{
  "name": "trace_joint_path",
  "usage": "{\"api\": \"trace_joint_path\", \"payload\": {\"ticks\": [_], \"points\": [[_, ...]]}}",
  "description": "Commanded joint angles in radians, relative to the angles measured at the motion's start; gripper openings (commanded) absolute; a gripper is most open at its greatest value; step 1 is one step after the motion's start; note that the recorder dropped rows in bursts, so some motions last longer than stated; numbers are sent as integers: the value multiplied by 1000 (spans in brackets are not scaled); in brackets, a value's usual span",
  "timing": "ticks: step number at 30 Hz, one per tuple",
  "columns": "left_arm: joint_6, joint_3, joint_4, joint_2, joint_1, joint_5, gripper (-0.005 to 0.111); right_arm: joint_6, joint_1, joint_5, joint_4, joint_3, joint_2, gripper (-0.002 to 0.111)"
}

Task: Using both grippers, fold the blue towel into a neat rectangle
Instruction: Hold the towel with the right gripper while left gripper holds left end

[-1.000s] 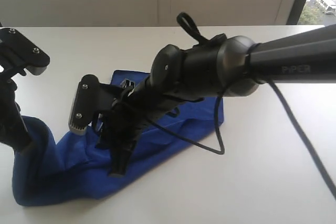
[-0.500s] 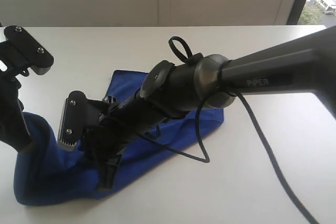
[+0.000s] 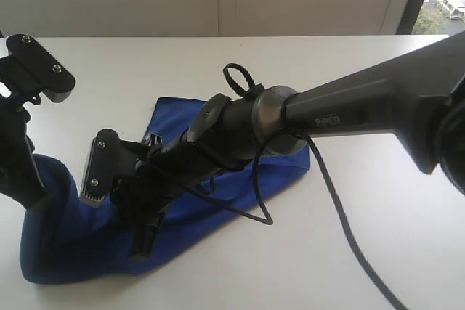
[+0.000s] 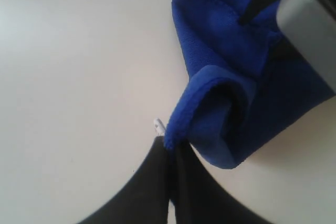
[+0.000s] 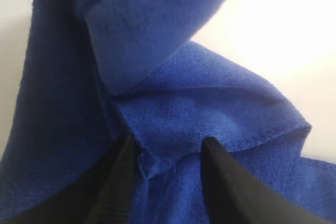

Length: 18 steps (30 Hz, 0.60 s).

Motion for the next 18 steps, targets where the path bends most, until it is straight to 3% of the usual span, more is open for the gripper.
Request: {"api": "trace_joint_path", "payload": {"ticks": [1,6,11,13,18], "points": [[-6,5,-7,-4,-2,7,0,-19,1,-3,13,-2,6,39],[-6,5,-11,-4,-2,8,0,-25,1,-3,13,-2,26,38],[-9,5,-12,-4,-2,8,0,-46,1,11,13,-2,26,7],[-10,5,-12,-4,-2,8,0,-46,1,11,13,-2,19,0],[-10,5,-12,-4,-2,8,0,-44,1,11,13,-2,-35,0]]}}
